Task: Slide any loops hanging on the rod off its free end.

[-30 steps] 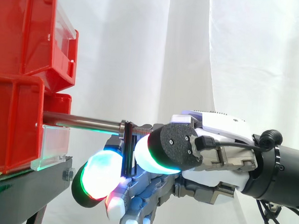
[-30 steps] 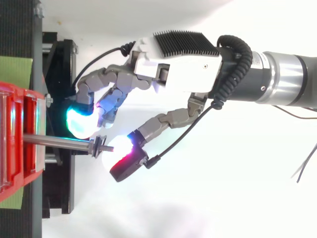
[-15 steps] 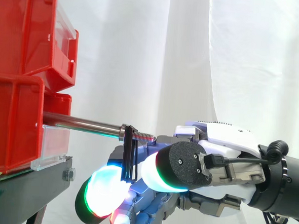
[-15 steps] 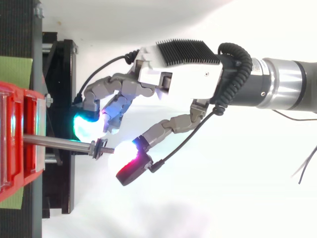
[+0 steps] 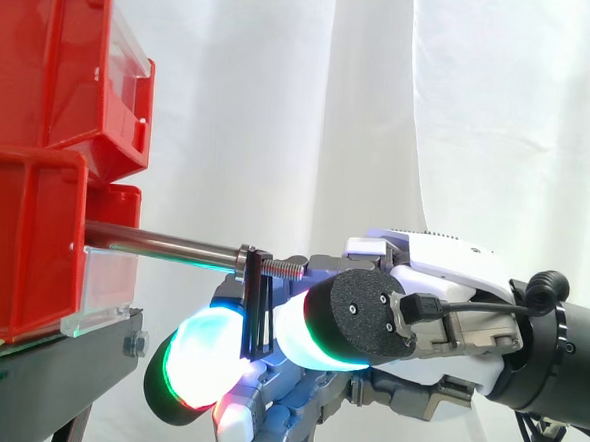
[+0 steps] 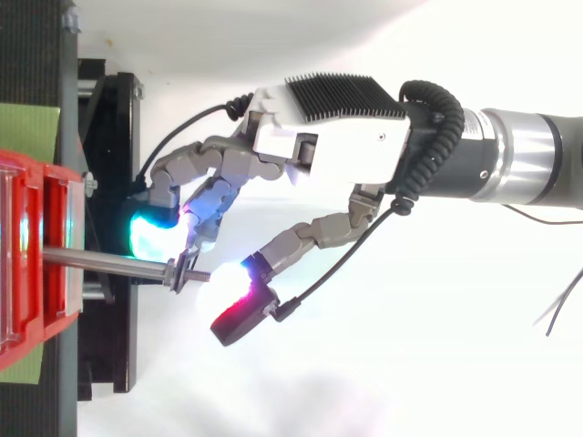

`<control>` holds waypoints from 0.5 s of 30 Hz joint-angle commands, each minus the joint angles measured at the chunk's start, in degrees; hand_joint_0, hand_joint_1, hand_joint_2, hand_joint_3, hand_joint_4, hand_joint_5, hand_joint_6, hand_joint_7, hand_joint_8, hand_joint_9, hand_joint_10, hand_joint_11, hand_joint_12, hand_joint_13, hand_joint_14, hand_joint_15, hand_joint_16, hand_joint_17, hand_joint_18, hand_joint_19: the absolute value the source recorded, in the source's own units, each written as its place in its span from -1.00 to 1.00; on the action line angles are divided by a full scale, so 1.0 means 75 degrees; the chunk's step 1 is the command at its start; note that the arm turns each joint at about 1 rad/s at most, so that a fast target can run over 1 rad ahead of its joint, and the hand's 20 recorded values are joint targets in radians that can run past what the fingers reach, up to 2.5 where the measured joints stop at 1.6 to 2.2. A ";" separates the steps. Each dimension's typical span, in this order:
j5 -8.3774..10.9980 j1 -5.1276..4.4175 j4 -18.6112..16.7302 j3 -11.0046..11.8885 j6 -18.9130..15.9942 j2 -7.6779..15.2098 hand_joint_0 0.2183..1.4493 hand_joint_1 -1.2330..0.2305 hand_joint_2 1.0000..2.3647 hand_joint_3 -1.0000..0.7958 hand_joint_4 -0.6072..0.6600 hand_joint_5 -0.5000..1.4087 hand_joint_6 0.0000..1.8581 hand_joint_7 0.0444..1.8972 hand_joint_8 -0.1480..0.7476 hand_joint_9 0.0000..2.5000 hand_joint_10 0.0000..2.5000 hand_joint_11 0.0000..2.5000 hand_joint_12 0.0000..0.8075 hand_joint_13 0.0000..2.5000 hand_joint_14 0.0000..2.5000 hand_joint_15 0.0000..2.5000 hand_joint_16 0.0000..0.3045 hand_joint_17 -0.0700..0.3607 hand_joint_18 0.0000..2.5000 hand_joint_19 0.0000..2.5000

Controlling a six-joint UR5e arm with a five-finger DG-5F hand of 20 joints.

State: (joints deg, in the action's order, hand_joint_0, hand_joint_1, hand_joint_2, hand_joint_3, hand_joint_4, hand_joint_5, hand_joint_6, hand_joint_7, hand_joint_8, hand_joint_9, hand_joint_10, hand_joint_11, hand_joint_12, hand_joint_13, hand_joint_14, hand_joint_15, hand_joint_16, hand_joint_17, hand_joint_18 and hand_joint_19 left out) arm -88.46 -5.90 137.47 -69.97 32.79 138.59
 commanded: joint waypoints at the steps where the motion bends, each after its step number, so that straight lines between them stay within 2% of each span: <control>1: 0.0005 -0.0010 -0.0001 0.0001 -0.0001 0.0002 -0.36 -0.40 -1.00 -0.44 0.23 -0.67 -0.18 -0.03 -0.05 -0.26 -0.99 -0.67 -0.34 -0.05 -0.99 -0.71 -0.72 -0.23 -0.13 -0.61; 9: -0.0006 -0.0045 -0.0001 0.0001 -0.0001 0.0002 -0.36 -0.38 -1.00 -0.43 0.22 -0.68 -0.14 -0.06 -0.04 -0.26 -0.99 -0.67 -0.34 -0.05 -0.99 -0.70 -0.72 -0.23 -0.13 -0.61; 15: -0.0018 -0.0057 -0.0001 0.0001 -0.0001 0.0002 -0.36 -0.35 -0.98 -0.24 0.15 -0.69 -0.08 -0.06 -0.04 -0.26 -0.99 -0.66 -0.34 -0.05 -0.99 -0.70 -0.72 -0.23 -0.13 -0.60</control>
State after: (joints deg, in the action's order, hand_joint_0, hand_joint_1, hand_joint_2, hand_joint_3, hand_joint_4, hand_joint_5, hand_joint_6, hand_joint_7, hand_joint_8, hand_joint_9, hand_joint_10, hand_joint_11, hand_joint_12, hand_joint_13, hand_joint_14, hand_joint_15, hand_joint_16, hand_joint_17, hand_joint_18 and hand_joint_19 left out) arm -88.57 -6.28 137.46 -69.96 32.78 138.59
